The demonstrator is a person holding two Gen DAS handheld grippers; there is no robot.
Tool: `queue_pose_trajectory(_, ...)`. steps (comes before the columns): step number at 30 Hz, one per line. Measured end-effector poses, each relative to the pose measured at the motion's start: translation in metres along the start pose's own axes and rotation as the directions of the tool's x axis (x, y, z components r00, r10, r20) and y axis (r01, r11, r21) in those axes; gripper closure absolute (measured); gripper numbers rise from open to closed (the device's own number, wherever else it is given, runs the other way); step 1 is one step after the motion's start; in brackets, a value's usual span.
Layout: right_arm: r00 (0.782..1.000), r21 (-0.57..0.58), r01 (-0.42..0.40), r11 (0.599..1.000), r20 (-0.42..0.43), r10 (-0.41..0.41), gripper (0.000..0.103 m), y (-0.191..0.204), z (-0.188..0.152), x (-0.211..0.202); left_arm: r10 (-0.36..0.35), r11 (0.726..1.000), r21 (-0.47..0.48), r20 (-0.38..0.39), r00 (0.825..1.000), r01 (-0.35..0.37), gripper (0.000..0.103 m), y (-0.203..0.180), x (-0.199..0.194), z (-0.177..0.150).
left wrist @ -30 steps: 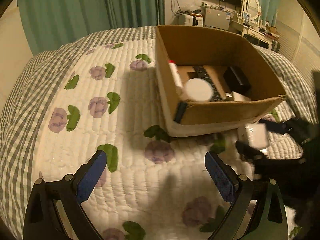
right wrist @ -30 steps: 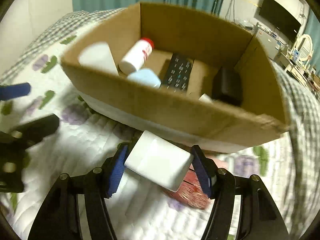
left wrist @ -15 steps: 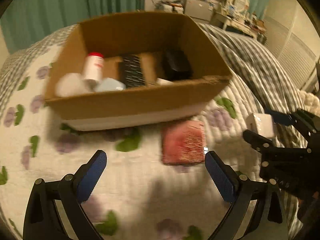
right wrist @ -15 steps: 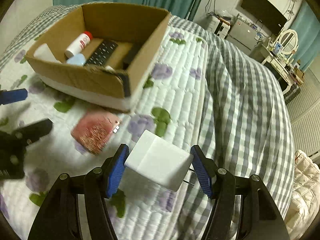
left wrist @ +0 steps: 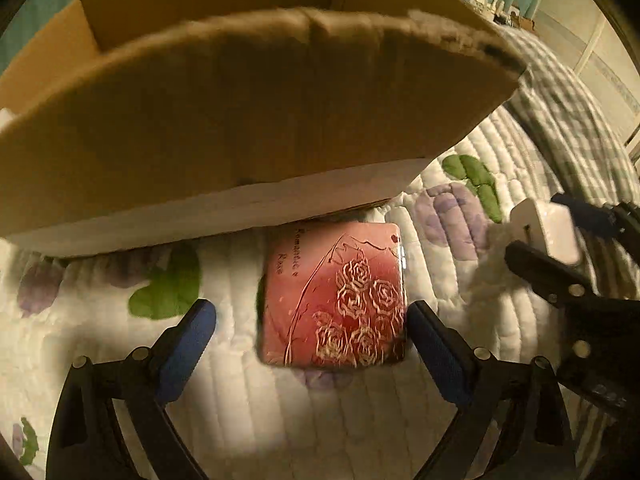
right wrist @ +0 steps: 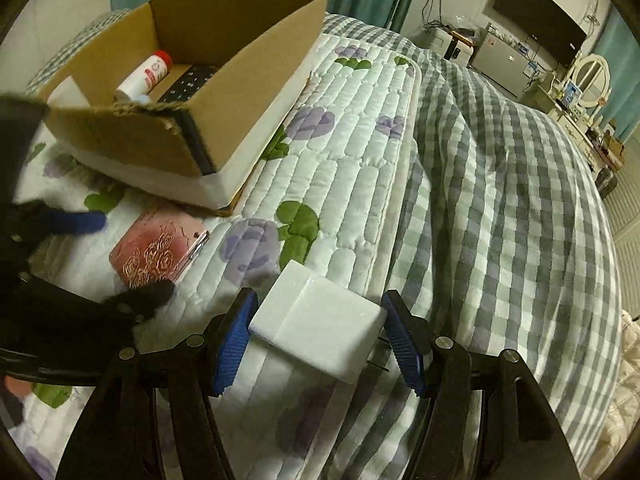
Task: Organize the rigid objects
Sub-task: 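Lower the white plug charger and pink rose card into the box and release both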
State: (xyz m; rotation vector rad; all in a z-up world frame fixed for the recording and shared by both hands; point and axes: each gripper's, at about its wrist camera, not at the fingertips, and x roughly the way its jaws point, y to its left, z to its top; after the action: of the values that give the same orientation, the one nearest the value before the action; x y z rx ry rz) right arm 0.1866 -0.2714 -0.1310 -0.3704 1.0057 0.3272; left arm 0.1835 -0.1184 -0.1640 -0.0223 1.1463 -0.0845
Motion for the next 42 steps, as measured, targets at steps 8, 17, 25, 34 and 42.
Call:
queue_pose_trajectory(8,1.0,-0.011,0.016,1.0,0.015,-0.016,0.039,0.002,0.002,-0.004,-0.037,0.998,0.052,0.023,0.999,0.036,0.033,-0.006,-0.001,0.007)
queue_pose_trajectory(17,0.999,-0.027,0.036,0.999,0.028,-0.036,0.039,0.012,0.005,-0.034,-0.054,0.997,0.065,0.072,0.996,0.049,0.033,-0.009,-0.051,0.001)
queue_pose_trajectory(25,0.992,-0.043,0.063,0.997,0.115,-0.058,0.039,0.027,0.036,-0.099,-0.055,0.996,0.074,0.182,0.982,0.042,0.033,-0.006,-0.128,0.01)
queue_pose_trajectory(34,0.968,-0.046,0.107,0.993,0.231,-0.094,0.039,0.042,0.076,-0.172,-0.014,0.998,0.058,0.301,0.953,-0.003,0.033,0.03,-0.198,0.033)
queue_pose_trajectory(42,0.945,-0.017,0.054,0.998,0.325,-0.045,0.039,0.06,0.122,-0.178,0.056,0.995,0.057,0.336,0.94,-0.08,0.033,0.069,-0.187,0.071)
